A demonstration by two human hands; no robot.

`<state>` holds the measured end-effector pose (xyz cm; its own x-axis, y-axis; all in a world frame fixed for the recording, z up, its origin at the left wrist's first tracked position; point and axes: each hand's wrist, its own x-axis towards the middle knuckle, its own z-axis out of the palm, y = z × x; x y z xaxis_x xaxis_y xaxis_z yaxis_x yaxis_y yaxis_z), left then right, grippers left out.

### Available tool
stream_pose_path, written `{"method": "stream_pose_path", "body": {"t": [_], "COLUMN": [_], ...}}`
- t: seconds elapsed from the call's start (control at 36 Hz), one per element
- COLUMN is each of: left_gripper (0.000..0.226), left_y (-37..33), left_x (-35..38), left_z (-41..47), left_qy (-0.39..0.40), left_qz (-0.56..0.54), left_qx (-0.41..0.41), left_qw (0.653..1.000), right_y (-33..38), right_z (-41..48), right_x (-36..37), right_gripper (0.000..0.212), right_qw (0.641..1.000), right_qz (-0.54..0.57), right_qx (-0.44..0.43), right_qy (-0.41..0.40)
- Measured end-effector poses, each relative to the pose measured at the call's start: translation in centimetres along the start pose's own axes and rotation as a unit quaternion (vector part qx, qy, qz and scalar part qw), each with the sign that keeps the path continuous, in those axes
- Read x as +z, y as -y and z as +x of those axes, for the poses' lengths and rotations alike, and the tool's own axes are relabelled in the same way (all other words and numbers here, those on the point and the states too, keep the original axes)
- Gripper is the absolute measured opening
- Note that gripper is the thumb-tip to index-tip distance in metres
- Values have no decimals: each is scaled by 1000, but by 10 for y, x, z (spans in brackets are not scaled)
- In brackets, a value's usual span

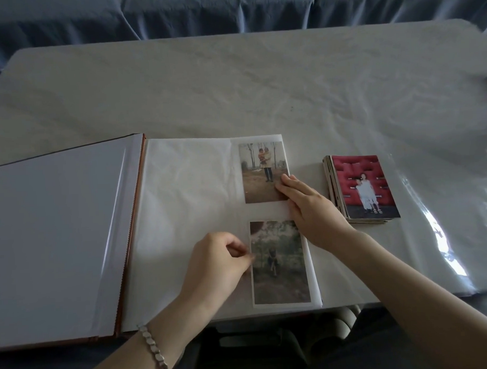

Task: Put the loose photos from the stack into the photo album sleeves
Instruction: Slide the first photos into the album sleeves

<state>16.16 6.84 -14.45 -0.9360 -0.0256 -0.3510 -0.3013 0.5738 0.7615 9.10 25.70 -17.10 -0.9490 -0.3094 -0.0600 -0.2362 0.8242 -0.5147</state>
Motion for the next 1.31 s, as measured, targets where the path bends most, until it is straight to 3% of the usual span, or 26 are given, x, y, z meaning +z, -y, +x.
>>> {"method": "stream_pose_path", "body": {"t": [0.17,0.36,0.56,0.64,0.72,0.81,0.89,0.97,1.03,1.08,1.17,1.19,1.25,1.31], "left_gripper": [15,7,9,9,5,5,16,21,19,34,65,58,30,37], "left_y": [1,1,-3,-5,-3,-1,4,4,-6,-24,-47,-50,-49,-43], "left_x": [1,0,-3,-10,-17,-20,-22,-26,-33,-41,-48,-48,-48,-46], "left_z": [4,6,8,11,12,12,15,24,30,33,38,40,42,43], "left_qy": [16,48,74,93,118,157,156,54,-34,-25,54,56,18,-13], "left_qz": [-24,-165,-211,-247,-283,-313,-257,-54,24,-53,-192,-191,-133,-93], "left_qx": [-27,-115,-121,-126,-142,-167,-136,-4,80,85,23,28,55,76], "left_qw": [999,978,967,956,941,922,944,997,996,995,980,980,989,993], "right_y": [0,-1,3,9,12,10,15,27,38,54,78,81,78,62], "right_z": [0,1,-1,-9,-16,-16,-15,-15,-15,-17,-23,-25,-26,-24], "right_x": [0,0,-10,-12,-13,-12,-16,-22,-25,-28,-31,-32,-33,-34], "right_gripper": [42,43,44,47,46,43,23,12,12,18,36,37,32,21], "right_qw": [1000,1000,998,994,974,950,903,887,909,921,895,896,931,972], "right_qz": [7,6,45,88,146,231,357,409,377,367,438,434,358,236], "right_qx": [2,0,20,61,138,204,238,215,172,121,39,24,-1,1], "right_qy": [0,5,26,-30,-104,-51,-4,-15,-47,-39,70,94,76,-16]}}
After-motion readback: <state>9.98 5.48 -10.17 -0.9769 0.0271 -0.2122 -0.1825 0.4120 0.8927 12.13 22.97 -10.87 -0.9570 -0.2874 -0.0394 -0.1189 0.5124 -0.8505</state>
